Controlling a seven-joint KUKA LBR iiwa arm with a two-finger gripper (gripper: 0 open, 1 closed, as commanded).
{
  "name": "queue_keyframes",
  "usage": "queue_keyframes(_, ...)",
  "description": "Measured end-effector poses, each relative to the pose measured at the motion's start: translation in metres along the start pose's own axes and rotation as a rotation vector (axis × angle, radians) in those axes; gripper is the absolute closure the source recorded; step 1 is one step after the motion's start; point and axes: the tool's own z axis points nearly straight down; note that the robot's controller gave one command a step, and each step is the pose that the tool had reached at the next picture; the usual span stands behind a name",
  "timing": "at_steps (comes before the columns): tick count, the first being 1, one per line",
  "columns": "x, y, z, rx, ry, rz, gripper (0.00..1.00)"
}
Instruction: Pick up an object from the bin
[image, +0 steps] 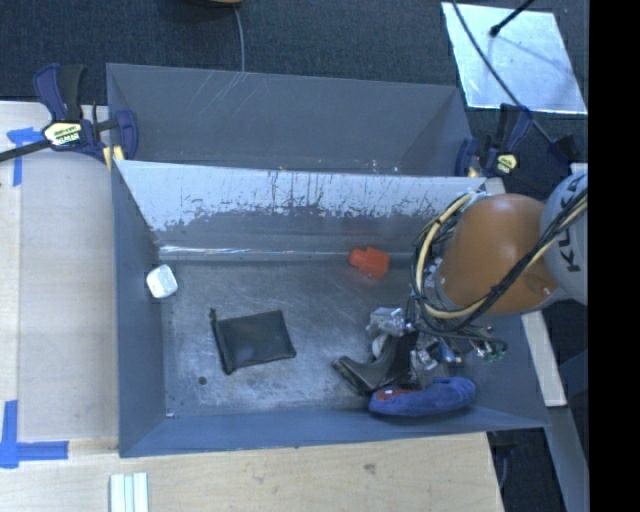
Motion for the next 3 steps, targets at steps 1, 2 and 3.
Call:
queue_keyframes(1, -0.029, -0.021, -0.042, -0.001, 0.000, -0.003, 1.00)
queue_keyframes(2, -0.039, -0.036, -0.116, 0.000, -0.001, -0.016, 1.00)
queue_keyframes(3, -0.015, -0.071, -0.189, -0.004, 0.003, -0.577, 1.00)
